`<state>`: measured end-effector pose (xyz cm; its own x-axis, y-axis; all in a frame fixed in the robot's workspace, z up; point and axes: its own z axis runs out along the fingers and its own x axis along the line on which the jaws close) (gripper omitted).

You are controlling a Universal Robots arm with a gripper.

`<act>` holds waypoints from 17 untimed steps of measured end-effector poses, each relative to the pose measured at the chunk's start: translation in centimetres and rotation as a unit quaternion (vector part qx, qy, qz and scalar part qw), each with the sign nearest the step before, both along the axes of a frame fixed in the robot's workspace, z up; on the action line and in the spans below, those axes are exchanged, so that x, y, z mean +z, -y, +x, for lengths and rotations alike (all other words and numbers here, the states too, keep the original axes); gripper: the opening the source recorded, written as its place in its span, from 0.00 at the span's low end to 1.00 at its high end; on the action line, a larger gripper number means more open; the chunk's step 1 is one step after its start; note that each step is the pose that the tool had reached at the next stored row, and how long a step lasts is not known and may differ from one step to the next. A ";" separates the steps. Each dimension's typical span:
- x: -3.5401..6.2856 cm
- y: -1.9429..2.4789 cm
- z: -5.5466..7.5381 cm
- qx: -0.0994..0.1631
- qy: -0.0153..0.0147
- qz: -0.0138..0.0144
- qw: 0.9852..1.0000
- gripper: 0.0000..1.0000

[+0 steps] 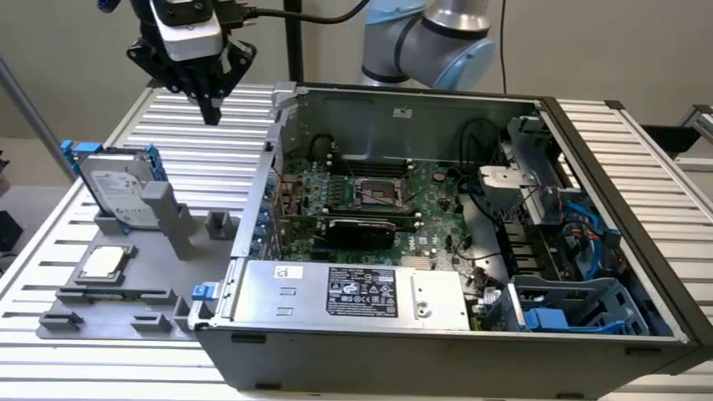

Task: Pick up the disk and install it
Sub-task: 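Reach for the disk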

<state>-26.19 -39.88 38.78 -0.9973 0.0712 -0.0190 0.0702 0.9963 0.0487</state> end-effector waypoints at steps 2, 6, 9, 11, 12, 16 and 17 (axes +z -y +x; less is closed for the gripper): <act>-0.03 0.00 -0.9 0.000 0.000 0.000 1.000 0.00; -0.10 0.00 -2.8 0.000 0.000 0.000 1.000 0.00; -0.17 0.00 -4.1 0.000 0.000 0.000 1.000 0.00; -0.24 0.00 -5.0 0.000 0.000 0.000 1.000 0.00; -0.28 0.00 -5.5 0.000 0.000 0.000 1.000 0.00; -0.51 0.00 -7.3 0.000 0.000 0.000 1.000 0.00; -0.58 -0.01 -7.7 0.000 0.000 0.000 1.000 0.00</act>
